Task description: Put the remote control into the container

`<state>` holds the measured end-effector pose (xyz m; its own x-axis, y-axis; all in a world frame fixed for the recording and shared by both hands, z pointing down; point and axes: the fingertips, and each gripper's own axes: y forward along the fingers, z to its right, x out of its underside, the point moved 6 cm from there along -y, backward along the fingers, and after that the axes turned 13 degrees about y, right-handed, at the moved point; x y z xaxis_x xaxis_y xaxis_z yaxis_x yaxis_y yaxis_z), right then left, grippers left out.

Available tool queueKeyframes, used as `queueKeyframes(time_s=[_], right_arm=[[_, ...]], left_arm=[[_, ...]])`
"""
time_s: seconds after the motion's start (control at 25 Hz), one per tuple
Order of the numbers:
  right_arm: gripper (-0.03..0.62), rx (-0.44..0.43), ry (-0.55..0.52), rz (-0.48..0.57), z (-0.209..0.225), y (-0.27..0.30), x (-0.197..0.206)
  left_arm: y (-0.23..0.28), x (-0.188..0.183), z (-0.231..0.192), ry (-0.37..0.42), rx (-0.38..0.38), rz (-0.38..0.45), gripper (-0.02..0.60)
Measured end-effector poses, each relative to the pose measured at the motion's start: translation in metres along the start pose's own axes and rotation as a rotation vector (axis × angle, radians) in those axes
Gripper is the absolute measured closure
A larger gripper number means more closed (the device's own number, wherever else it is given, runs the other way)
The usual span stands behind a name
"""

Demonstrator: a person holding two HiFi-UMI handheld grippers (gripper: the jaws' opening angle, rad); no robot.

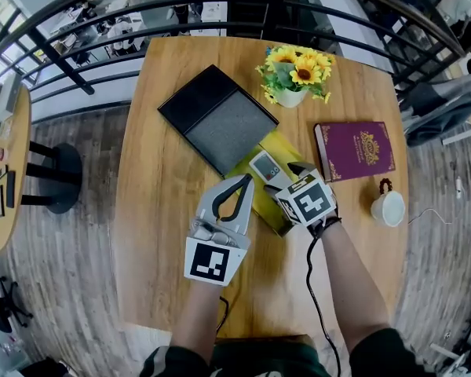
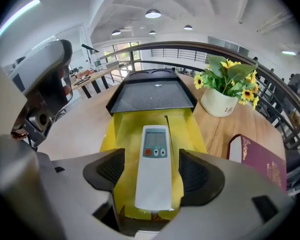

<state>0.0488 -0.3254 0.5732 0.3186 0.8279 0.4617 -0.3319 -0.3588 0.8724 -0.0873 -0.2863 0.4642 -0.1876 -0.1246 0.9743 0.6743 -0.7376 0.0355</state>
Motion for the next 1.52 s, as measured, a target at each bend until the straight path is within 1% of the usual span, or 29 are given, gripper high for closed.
queueKeyframes(time_s=[0.2,0.32,0.48,0.6,0.76,0.92,1.08,1.28,1.52], right_arm=[[0.269,-0.012,0.018,0.014,-0.006,-0.012,0.003],[0.269,-0.017,0.024,0.019,-0.01,-0.016,0.006],[0.269,-0.028,0.023,0.021,-0.014,-0.022,0.01],[0.269,-0.031,0.01,0.018,-0.019,-0.025,0.012],[0.269,-0.035,0.02,0.074,-0.02,-0.034,0.009],[0.269,-0.052,0.016,0.146,-0.024,-0.048,0.004],[0.269,-0.05,0.024,0.207,-0.026,-0.061,0.005],[0.27,-0.052,0.036,0.273,-0.029,-0.073,0.009],[0.27,-0.075,0.018,0.327,-0.042,-0.091,0.005]], left_arm=[[-0.003,-0.016,0.005,0.032,0.01,0.01,0.586],[-0.007,-0.02,0.006,0.031,0.005,0.013,0.586],[-0.012,-0.024,0.011,0.053,0.016,0.009,0.586],[-0.018,-0.028,0.01,0.044,0.021,0.007,0.586],[-0.024,-0.031,0.008,0.028,0.016,0.001,0.586],[-0.027,-0.033,0.013,0.064,0.052,-0.028,0.586],[-0.03,-0.037,0.018,0.067,0.076,-0.033,0.586],[-0.031,-0.045,0.02,0.061,0.077,-0.026,0.586],[-0.039,-0.059,0.022,0.081,0.091,-0.037,0.586]])
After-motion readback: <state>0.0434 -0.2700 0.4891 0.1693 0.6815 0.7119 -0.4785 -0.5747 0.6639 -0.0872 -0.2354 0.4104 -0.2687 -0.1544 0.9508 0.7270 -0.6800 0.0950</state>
